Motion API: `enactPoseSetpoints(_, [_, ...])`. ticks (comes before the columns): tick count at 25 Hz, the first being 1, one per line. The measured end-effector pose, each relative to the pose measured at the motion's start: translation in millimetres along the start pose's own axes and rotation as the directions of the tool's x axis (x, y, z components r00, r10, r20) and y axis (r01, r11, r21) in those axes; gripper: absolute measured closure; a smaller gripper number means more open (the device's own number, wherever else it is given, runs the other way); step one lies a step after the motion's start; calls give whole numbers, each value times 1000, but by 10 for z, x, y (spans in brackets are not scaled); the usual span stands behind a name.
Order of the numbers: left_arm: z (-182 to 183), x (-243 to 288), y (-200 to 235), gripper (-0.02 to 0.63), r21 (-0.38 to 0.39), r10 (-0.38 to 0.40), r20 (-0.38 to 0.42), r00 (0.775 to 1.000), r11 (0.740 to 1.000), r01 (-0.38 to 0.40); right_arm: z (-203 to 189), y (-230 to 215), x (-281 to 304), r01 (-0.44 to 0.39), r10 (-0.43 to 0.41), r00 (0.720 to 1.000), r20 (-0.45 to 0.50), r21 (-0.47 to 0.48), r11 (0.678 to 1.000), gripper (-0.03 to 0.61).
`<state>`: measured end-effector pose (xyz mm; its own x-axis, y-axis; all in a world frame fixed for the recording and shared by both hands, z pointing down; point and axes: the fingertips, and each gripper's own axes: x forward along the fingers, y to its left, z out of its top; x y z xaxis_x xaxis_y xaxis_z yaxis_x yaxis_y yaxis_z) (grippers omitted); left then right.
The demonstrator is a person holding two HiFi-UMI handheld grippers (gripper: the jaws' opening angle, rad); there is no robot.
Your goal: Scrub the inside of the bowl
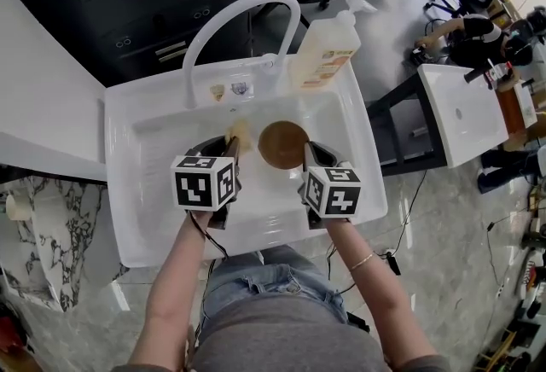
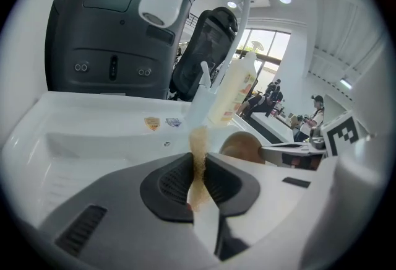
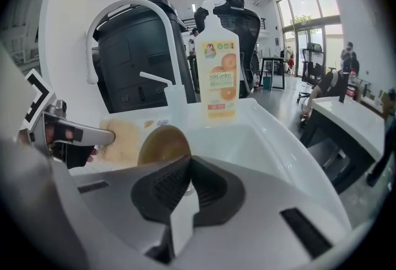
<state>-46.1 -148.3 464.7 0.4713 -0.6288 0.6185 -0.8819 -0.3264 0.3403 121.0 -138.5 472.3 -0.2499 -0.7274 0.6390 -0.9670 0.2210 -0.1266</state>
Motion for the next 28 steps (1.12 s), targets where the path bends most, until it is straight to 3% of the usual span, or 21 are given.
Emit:
enactPoseSetpoints(11, [148, -399, 164, 566, 18, 77, 110, 991, 997, -79, -108, 153, 82, -106, 114, 991, -68, 113, 988, 563])
enactPoseSetpoints(18, [188, -672, 327, 566, -32, 152, 183, 971, 988, -148, -28, 532, 184, -228, 238, 967, -88, 116, 967, 563])
enactPoseSetpoints(22, [173, -882, 496, 566, -78, 222, 221, 950, 975, -210, 36, 816, 255, -306, 320, 942, -101, 136, 942, 563])
enactPoseSetpoints(28, [69, -1261, 778, 566, -173, 352, 274, 895, 934, -314, 38, 1234, 336, -415, 441, 887, -139, 183, 891, 563])
